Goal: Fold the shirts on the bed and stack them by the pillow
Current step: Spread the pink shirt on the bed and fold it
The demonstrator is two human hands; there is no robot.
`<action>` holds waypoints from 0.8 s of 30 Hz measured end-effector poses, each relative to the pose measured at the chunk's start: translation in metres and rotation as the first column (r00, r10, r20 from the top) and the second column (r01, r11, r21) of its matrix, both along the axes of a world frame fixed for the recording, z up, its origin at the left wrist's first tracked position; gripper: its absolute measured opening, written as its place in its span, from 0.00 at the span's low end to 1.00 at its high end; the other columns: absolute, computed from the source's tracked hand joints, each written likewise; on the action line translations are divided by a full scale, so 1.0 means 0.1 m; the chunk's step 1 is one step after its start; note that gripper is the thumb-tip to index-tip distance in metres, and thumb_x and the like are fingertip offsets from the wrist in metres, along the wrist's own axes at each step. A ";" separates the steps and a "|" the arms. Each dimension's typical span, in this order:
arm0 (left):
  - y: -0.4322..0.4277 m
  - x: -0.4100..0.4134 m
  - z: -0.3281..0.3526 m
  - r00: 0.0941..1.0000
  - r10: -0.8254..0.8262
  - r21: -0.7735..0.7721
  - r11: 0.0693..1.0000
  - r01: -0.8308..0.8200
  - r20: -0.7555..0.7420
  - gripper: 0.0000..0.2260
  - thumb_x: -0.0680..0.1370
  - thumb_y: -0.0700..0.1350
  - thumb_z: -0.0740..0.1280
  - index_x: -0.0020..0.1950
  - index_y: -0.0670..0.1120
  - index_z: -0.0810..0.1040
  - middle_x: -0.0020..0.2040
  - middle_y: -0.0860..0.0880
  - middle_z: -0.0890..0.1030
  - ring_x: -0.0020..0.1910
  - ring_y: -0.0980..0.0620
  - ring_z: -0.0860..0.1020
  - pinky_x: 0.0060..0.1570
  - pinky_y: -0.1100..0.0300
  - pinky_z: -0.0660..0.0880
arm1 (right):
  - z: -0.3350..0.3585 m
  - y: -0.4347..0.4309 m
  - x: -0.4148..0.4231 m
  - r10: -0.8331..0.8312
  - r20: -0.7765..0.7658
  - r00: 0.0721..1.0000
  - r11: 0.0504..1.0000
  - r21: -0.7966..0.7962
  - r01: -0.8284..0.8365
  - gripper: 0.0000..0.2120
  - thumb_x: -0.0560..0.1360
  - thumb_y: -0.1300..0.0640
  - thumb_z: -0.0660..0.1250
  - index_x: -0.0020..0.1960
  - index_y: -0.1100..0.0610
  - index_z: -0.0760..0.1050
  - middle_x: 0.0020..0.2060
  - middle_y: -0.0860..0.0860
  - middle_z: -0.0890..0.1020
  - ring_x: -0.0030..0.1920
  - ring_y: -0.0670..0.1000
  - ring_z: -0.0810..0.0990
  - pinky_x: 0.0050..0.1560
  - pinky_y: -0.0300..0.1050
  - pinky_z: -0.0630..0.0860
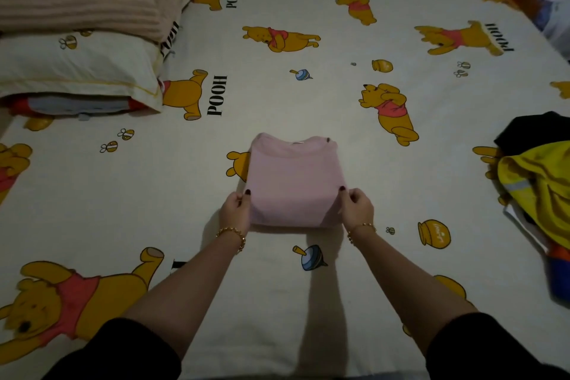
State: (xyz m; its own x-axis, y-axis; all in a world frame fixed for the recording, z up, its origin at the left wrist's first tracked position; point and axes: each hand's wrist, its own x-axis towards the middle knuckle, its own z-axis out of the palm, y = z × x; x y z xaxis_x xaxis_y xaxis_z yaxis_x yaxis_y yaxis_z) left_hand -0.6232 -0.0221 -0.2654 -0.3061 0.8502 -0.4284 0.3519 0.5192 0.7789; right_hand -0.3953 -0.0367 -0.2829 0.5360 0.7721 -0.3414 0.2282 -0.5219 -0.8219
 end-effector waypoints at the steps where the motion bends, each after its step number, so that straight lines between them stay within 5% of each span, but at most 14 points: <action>1: -0.03 -0.01 -0.01 1.000 0.004 0.031 1.000 -0.005 0.021 0.11 0.81 0.48 0.60 0.45 0.41 0.72 0.37 0.47 0.73 0.40 0.47 0.70 0.33 0.59 0.65 | 0.01 -0.04 0.00 -0.001 -0.035 0.999 1.000 0.025 0.002 0.15 0.79 0.52 0.60 0.36 0.57 0.67 0.33 0.53 0.73 0.37 0.52 0.70 0.38 0.45 0.66; 7: -0.31 -0.24 -0.28 0.965 -0.261 -0.195 0.947 0.256 -0.002 0.14 0.80 0.53 0.60 0.53 0.44 0.78 0.47 0.47 0.77 0.47 0.48 0.74 0.45 0.60 0.67 | -0.18 -0.33 0.11 0.138 -0.135 0.981 0.950 -0.262 -0.170 0.14 0.79 0.47 0.61 0.44 0.57 0.72 0.37 0.53 0.76 0.43 0.55 0.75 0.46 0.47 0.72; 9: -0.40 -0.31 -0.32 0.956 -0.295 -0.209 0.934 0.289 0.002 0.12 0.79 0.52 0.62 0.50 0.46 0.79 0.46 0.48 0.78 0.45 0.48 0.74 0.41 0.60 0.67 | -0.21 -0.41 0.13 0.161 -0.142 0.977 0.934 -0.297 -0.197 0.11 0.78 0.48 0.63 0.48 0.56 0.74 0.41 0.54 0.77 0.45 0.55 0.75 0.50 0.51 0.75; 13: -0.44 -0.34 -0.21 0.956 -0.292 -0.156 0.946 0.284 -0.026 0.09 0.78 0.48 0.65 0.42 0.45 0.77 0.40 0.46 0.77 0.41 0.47 0.73 0.36 0.61 0.66 | -0.12 -0.46 0.12 0.126 -0.088 0.988 0.954 -0.264 -0.145 0.09 0.75 0.55 0.67 0.36 0.53 0.74 0.35 0.51 0.77 0.43 0.55 0.76 0.53 0.55 0.78; 16: -0.50 -0.39 -0.14 0.950 -0.301 -0.151 0.946 0.287 -0.081 0.12 0.72 0.52 0.66 0.33 0.47 0.79 0.34 0.46 0.77 0.37 0.47 0.74 0.38 0.59 0.66 | 0.04 -0.53 0.13 0.143 -0.108 0.984 0.932 -0.321 -0.171 0.07 0.75 0.58 0.66 0.38 0.56 0.73 0.37 0.54 0.79 0.42 0.56 0.77 0.48 0.52 0.78; 18: -0.62 -0.46 -0.14 0.924 -0.343 -0.177 0.933 0.314 -0.168 0.17 0.67 0.56 0.64 0.23 0.47 0.69 0.25 0.50 0.70 0.29 0.48 0.70 0.33 0.59 0.63 | 0.14 -0.62 0.13 0.143 -0.197 0.970 0.881 -0.422 -0.215 0.05 0.74 0.58 0.65 0.41 0.58 0.75 0.40 0.57 0.80 0.40 0.56 0.78 0.39 0.47 0.75; 21: -0.83 -0.51 -0.23 0.895 -0.387 -0.200 0.916 0.347 -0.221 0.26 0.74 0.60 0.65 0.21 0.48 0.62 0.21 0.53 0.66 0.25 0.50 0.67 0.30 0.59 0.59 | 0.16 -0.80 0.10 0.124 -0.300 0.946 0.807 -0.524 -0.272 0.11 0.75 0.52 0.63 0.42 0.59 0.73 0.38 0.57 0.78 0.35 0.54 0.77 0.37 0.42 0.71; 24: -0.93 -0.51 -0.31 0.878 -0.387 -0.171 0.921 0.351 -0.282 0.24 0.77 0.56 0.63 0.24 0.48 0.66 0.25 0.50 0.71 0.31 0.46 0.74 0.33 0.59 0.65 | 0.11 -0.85 0.05 0.141 -0.254 0.957 0.825 -0.504 -0.255 0.10 0.76 0.53 0.62 0.42 0.59 0.74 0.40 0.58 0.79 0.37 0.56 0.78 0.36 0.42 0.72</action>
